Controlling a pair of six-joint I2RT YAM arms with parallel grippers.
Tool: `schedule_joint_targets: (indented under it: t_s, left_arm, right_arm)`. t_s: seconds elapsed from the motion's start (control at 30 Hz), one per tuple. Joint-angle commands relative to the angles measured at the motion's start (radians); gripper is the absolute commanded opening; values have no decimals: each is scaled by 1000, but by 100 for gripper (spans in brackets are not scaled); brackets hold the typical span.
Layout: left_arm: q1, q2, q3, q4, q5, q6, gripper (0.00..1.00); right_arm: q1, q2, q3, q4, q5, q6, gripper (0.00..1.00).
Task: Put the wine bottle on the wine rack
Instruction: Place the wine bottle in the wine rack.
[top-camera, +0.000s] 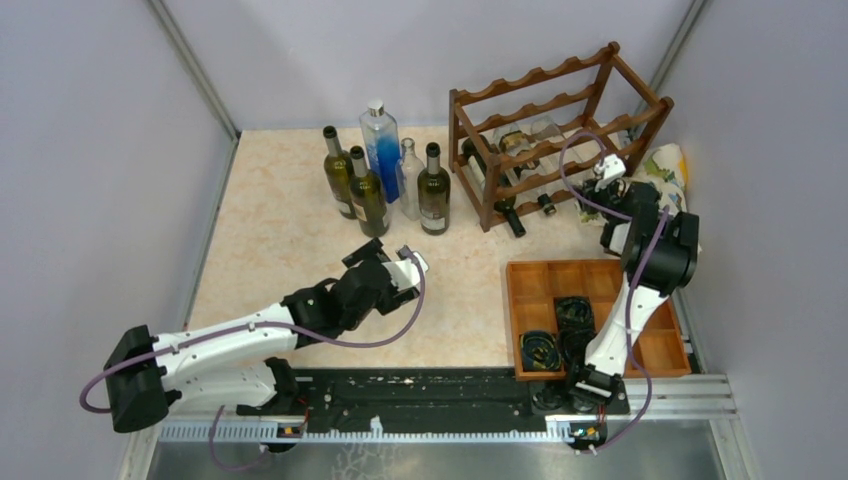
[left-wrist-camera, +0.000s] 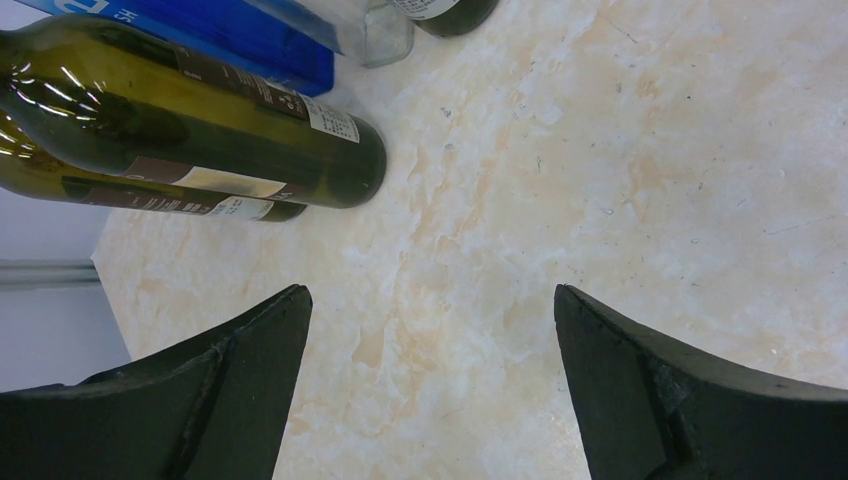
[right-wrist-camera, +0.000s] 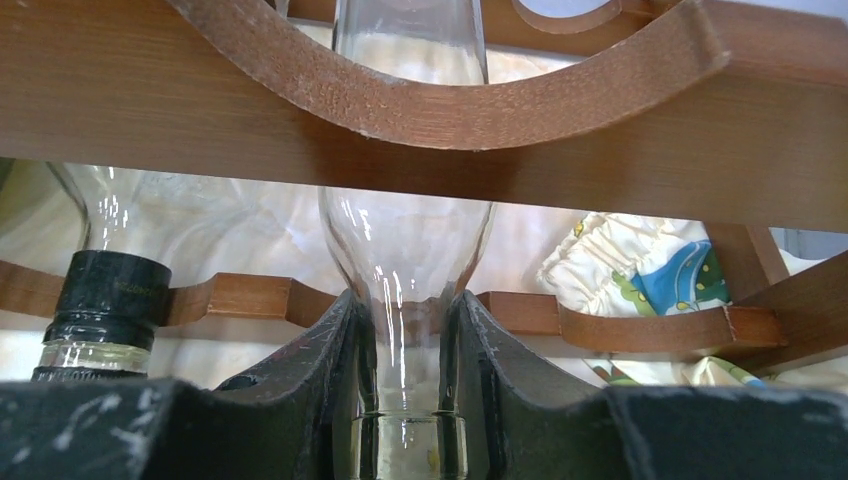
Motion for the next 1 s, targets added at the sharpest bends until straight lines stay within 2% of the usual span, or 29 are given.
schedule_joint_targets:
  t_s: [0.0, 0.23, 0.4, 0.53, 0.7, 0.97]
  left_arm:
    - [6, 11, -11, 25, -10, 9, 97]
    - [6, 23, -9, 25, -13, 15, 97]
    - [6, 24, -9, 23, -13, 14, 97]
    - [6, 28, -8, 23, -13, 14, 97]
    - [6, 30, -5, 21, -16, 14, 97]
    - [6, 33, -5, 20, -18, 14, 97]
  right_arm:
    - [29, -4, 66, 111, 14, -17, 0]
    - [40, 9, 97, 72, 42, -32, 2]
    - [46, 12, 111, 49, 49, -52, 12]
    - [55, 16, 129, 9, 62, -74, 15]
    - [75, 18, 144, -44, 88, -127, 25]
    - [83, 20, 148, -59, 105, -150, 46]
